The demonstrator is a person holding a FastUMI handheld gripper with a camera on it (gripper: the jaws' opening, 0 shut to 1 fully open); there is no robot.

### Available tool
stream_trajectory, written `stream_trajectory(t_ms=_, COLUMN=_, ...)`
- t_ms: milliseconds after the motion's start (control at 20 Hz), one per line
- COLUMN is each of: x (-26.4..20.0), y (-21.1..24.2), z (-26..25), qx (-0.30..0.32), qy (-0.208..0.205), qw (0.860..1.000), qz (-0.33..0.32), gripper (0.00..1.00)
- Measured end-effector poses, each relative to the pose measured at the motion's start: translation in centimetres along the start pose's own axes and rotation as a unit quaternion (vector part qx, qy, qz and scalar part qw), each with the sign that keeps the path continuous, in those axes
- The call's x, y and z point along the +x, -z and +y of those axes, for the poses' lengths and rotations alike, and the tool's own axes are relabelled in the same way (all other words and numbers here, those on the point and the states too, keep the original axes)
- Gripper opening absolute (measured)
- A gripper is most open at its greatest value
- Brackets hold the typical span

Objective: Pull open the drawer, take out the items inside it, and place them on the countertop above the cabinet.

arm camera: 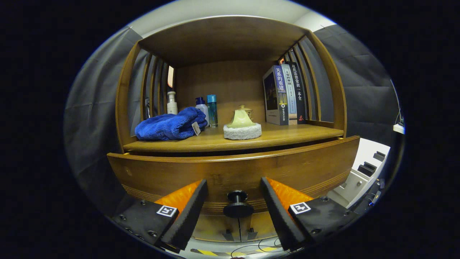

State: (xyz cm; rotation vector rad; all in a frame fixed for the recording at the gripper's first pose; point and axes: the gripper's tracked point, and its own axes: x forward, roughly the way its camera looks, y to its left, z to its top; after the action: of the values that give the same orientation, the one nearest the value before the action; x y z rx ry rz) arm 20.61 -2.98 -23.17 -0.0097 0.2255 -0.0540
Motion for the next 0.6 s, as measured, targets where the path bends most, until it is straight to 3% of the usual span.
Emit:
stream_trajectory(t_ms=400, x=2.8, y=-0.3, z=0.1, qx=0.002, qy=0.000, qw=1.000, qz=-0.002, gripper=0.98)
stream_trajectory(t_ms=600, x=1.8, y=-1.3, z=0.3, qx=-0.016, qy=-0.010, qw=1.000, qz=-0.008, gripper=0.99)
